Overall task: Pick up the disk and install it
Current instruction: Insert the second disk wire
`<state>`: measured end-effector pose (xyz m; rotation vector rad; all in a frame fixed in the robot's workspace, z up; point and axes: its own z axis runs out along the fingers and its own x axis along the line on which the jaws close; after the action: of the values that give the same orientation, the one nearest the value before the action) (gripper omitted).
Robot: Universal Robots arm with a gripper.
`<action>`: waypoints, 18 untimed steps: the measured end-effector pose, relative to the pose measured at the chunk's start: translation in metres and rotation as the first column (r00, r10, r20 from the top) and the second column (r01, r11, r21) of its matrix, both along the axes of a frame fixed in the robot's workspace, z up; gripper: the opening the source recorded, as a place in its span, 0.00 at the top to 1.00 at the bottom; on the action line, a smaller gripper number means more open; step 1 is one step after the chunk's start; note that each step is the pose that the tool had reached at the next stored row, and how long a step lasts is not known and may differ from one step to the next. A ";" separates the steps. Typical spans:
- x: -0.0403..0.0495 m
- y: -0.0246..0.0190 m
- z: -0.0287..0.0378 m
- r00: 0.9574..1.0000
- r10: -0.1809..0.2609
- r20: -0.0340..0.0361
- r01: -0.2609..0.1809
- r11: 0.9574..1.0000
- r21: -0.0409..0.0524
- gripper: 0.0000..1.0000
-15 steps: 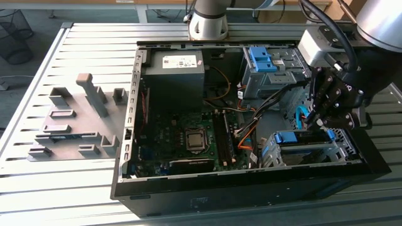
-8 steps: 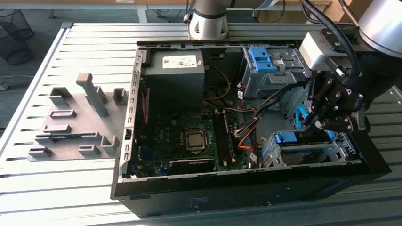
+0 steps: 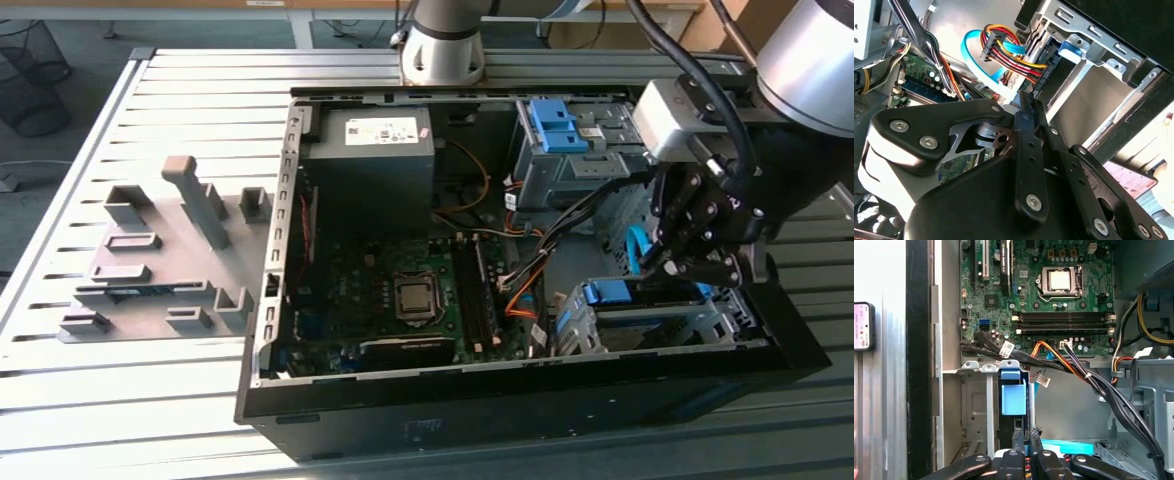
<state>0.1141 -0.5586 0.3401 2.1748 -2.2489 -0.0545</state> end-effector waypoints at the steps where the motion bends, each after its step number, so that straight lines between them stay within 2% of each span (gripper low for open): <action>1: 0.0000 -0.0001 -0.0006 1.000 0.001 0.000 -0.001 1.000 0.000 0.84; 18: 0.0032 -0.0029 -0.0052 1.000 0.001 0.000 -0.001 1.000 0.004 0.84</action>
<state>0.1173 -0.5615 0.3349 2.1773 -2.2497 -0.0588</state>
